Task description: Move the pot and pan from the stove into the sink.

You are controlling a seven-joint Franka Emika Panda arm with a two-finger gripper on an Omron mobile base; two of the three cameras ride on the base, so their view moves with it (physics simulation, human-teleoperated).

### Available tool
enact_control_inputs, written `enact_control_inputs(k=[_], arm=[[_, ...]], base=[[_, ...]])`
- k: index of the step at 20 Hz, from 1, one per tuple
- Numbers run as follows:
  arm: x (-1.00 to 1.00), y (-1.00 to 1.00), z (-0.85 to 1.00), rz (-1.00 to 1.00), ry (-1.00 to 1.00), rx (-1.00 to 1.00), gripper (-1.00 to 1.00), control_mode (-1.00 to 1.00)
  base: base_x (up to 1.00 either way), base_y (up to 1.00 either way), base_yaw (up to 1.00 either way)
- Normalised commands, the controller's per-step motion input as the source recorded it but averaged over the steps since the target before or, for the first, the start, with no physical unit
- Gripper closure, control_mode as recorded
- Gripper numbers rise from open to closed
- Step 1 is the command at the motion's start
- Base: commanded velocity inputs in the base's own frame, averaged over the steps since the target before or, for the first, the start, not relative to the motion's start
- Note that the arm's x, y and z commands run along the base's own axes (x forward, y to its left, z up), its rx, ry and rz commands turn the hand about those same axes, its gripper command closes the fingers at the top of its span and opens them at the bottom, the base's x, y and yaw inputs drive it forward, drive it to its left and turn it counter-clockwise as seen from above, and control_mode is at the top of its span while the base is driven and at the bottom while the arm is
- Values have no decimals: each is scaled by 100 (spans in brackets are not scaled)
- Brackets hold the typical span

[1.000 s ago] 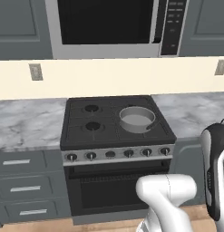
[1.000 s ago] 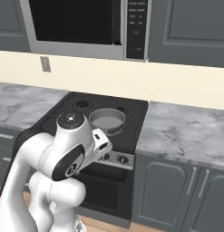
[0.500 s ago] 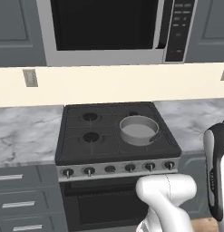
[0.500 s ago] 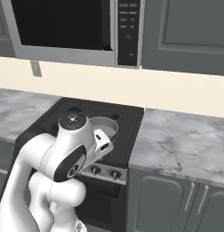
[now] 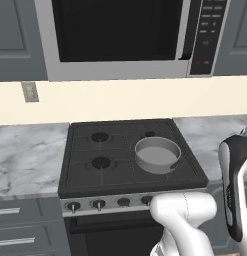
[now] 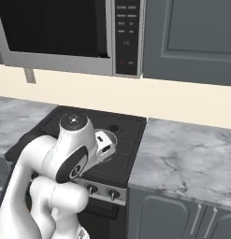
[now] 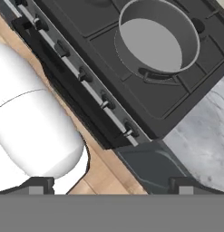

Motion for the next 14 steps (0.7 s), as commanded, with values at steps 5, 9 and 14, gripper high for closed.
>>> enact_control_inputs(k=[5,9,14], arm=[[40,76,-6,-17,0,-3,-100,-100],[37,75,-2,-19,0,-4,-100,-100],[33,61,-5,-19,0,-2,-100,-100]], base=[[0,0,0],[0,0,0],[0,0,0]])
